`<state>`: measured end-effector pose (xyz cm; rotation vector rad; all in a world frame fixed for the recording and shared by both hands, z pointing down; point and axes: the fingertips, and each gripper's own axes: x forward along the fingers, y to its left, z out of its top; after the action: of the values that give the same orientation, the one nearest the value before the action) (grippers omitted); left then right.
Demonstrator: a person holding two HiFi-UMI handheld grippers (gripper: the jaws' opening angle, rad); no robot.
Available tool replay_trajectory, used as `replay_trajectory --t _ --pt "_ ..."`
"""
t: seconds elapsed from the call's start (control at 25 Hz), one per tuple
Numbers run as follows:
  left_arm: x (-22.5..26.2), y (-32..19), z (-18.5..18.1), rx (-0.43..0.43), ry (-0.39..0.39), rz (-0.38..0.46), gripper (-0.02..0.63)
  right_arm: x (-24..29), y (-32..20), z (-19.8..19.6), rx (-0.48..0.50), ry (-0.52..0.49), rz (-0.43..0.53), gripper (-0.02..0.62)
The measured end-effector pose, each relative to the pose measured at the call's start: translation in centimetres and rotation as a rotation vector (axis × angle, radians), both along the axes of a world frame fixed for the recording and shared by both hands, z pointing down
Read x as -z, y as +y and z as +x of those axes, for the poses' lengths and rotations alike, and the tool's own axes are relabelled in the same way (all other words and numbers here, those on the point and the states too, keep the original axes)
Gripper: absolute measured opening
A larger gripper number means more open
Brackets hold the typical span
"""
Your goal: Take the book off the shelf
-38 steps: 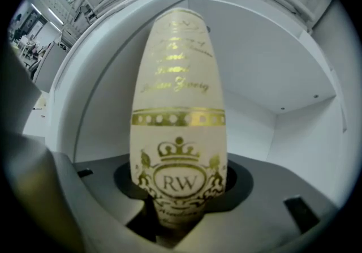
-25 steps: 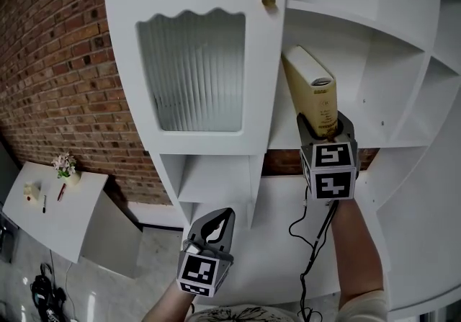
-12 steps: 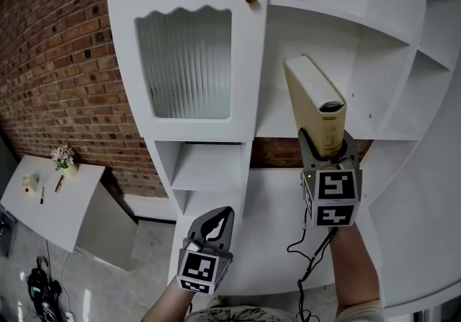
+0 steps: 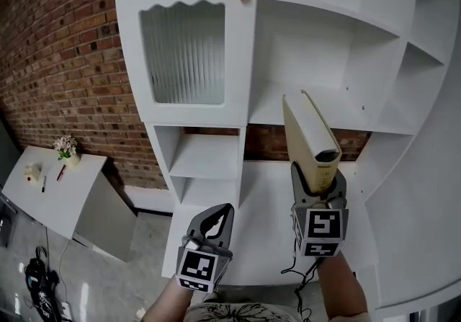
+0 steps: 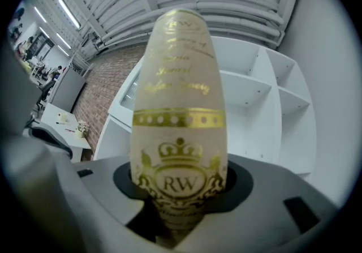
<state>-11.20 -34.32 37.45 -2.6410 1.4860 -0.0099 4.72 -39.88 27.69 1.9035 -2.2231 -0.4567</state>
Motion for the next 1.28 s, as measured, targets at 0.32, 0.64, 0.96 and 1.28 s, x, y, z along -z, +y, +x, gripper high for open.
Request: replay_trajectory --t 0.32,0.64,0.96,1.28 --pt "-0.9 1.0 -0.1 0.005 -0.007 -0.002 0.013 -8.0 2.7 1.0 0.025 -0.072 -0.044 0.23" --pt "-1.8 0.0 -0.7 0.018 -0.017 -0.019 0.012 -12.7 3.1 -1.2 0.125 -0.097 -0.138 0.23" --pt "-2.8 -1.2 -1.3 0.023 -0.012 -0.037 0.012 -13.8 3.1 -2.0 0.144 -0.134 -0.166 0.229" --pt "-3.3 -2.0 -1.2 0.01 -0.02 -0.044 0.012 -14.4 2.7 -2.3 0.138 -0.154 -0.167 0.229"
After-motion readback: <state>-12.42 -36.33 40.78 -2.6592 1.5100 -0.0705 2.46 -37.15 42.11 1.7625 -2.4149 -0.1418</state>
